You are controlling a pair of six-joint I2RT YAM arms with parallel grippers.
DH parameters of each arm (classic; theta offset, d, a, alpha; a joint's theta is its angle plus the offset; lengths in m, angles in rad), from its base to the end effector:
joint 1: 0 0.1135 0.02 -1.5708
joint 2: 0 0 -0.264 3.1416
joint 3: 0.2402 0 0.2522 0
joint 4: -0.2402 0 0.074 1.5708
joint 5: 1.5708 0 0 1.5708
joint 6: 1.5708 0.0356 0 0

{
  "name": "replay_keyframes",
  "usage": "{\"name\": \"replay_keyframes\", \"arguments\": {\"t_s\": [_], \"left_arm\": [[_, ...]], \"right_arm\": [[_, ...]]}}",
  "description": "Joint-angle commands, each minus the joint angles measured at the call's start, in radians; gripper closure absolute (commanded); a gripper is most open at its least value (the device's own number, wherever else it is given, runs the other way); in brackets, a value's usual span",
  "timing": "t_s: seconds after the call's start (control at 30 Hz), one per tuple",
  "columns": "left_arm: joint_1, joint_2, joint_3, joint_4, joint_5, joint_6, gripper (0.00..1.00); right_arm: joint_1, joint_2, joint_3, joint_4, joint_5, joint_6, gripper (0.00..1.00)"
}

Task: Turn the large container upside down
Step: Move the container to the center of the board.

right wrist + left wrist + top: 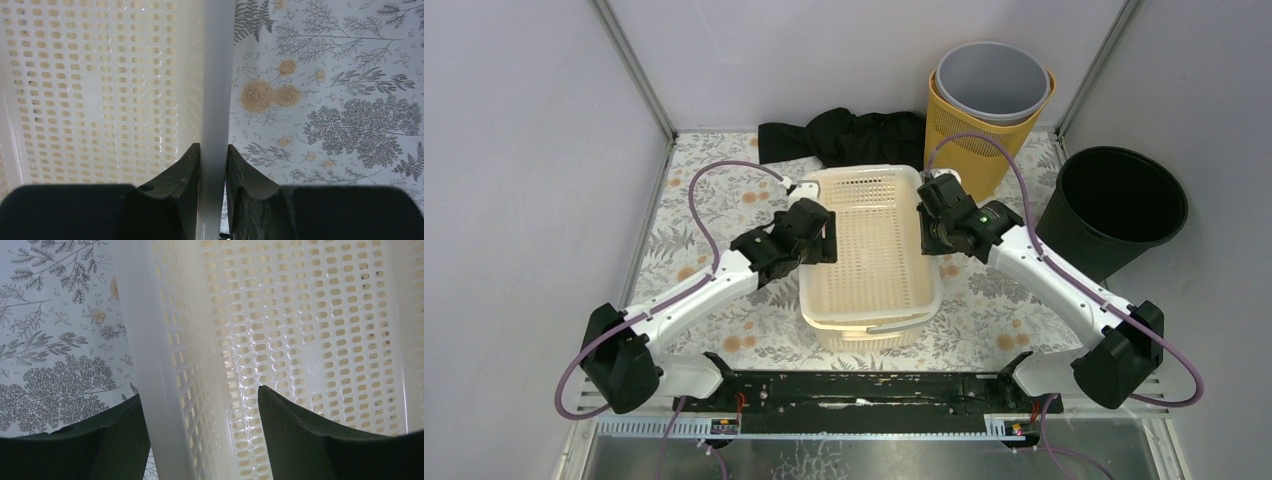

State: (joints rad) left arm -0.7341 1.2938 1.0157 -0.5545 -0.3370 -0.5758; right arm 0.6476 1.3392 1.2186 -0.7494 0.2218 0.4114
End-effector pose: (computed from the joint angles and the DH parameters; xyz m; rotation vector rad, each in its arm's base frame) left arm 0.2100 -0.1736 0.2783 0.0317 2.3557 -0.2368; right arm 0.2280 0.1626 0.3174 -0.1874 2.4162 0.2143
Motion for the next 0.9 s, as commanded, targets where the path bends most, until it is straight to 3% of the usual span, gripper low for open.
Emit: {"name": "replay_keyframes", "arguments": {"t_s": [0.0, 0.27, 0.7, 0.87], "left_arm": [[-0.005, 0.071, 0.027, 0.133, -0.016, 0.022, 0.23], [0.004, 0.178, 0.105, 0.186, -0.02, 0.045, 0.23], [0.012, 0.375, 0.291, 0.208, 0.045, 0.062, 0.22], [0.016, 0.353, 0.33, 0.141, 0.015, 0.057, 0.09]], "right_arm": [[-0.026, 0.028, 0.017, 0.001, 0.079, -0.047, 0.72], [-0.218, 0.032, -0.01, 0.069, -0.029, -0.076, 0.72], [-0.401, 0.141, 0.125, 0.106, -0.112, -0.139, 0.71], [-0.442, 0.142, 0.14, 0.099, -0.193, -0.149, 0.61]]}}
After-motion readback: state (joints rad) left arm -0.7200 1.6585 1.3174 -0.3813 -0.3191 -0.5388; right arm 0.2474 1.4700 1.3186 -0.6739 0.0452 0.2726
